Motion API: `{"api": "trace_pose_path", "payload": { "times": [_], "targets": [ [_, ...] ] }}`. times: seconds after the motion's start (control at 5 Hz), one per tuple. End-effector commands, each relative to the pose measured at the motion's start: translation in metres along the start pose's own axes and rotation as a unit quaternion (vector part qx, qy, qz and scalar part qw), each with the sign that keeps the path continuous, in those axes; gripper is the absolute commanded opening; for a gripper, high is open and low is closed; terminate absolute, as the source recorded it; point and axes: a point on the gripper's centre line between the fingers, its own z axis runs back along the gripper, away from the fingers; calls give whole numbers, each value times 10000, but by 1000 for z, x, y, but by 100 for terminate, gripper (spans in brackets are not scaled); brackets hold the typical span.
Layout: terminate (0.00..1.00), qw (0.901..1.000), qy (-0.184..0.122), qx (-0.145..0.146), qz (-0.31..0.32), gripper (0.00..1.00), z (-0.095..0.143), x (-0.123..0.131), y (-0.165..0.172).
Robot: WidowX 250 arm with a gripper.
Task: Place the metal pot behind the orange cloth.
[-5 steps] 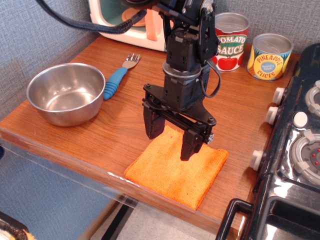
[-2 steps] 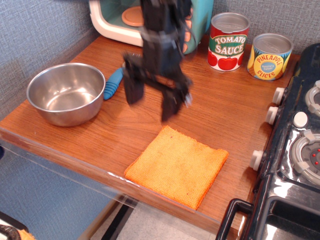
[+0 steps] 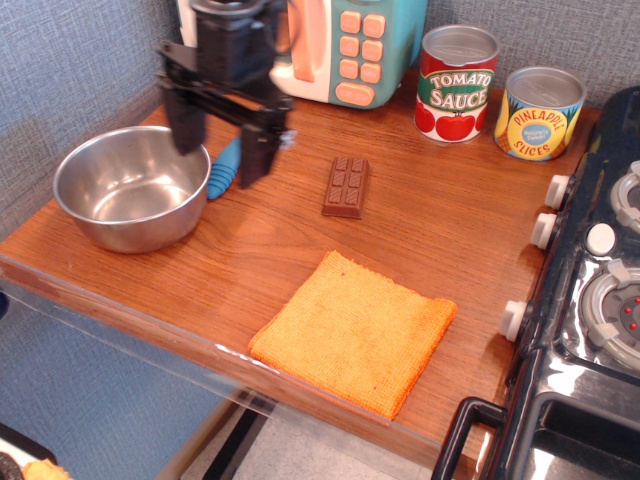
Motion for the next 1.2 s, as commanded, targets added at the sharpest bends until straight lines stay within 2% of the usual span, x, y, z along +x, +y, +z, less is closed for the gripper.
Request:
{"api": "trace_pose_path", "payload": {
  "times": [0.0,0.2,0.4,0.6,0.8,1.0],
  "targets": [
    [0,9993,-133,31,341,100,-25,-5,27],
    [0,9977,-363,5,572,100,-45,-5,31],
    [0,9937,-828,-9,757,100,-53,-5,32],
    [0,9913,-1049,-220,758,100,-57,-5,34],
    [0,9912,-1063,-309,732,0,-60,-5,34],
    [0,9915,-1048,-357,682,0,-60,-4,31]
  ]
}}
